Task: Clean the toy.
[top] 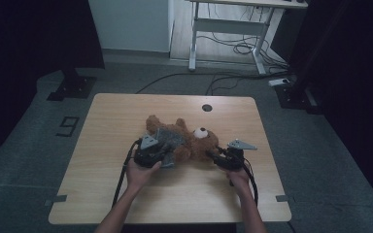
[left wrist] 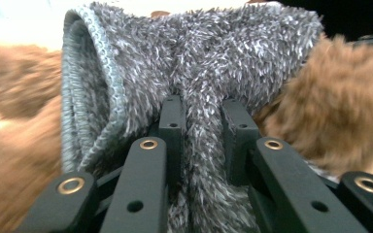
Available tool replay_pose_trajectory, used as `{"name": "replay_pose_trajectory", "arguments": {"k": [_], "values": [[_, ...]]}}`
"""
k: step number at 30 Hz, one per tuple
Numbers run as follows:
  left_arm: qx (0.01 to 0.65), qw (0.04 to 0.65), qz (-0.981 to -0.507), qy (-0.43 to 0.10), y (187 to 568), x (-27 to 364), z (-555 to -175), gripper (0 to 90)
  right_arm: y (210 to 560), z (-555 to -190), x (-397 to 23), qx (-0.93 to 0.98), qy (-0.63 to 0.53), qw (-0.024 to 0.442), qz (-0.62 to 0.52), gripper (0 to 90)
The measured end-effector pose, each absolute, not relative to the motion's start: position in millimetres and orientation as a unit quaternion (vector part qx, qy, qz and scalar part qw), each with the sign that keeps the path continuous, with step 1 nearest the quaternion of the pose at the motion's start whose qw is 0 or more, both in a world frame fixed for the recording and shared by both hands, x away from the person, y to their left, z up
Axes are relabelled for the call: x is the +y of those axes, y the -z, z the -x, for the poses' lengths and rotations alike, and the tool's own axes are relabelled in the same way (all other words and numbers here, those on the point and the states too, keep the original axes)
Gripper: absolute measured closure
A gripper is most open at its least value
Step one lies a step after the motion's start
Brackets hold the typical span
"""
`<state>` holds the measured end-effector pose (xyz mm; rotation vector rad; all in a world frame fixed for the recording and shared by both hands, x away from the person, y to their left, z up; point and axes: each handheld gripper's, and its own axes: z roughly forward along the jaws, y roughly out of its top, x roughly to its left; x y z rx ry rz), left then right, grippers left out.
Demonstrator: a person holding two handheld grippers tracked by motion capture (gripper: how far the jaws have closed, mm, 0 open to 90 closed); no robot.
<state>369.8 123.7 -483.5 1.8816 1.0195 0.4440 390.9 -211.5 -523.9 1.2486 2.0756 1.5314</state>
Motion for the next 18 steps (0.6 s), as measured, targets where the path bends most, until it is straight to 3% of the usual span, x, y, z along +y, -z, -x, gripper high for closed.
{"name": "replay_pose_trajectory", "arguments": {"k": [11, 18], "values": [[0.473, 0.445, -0.738, -0.182, 503, 190, -363, 73.8, 524, -391, -212, 0.716, -0.532, 0.136, -0.432, 54.5], [0.482, 0.442, -0.732, -0.188, 503, 199, -358, 73.7, 523, -387, -213, 0.717, -0.534, 0.135, -0.427, 51.2]]}}
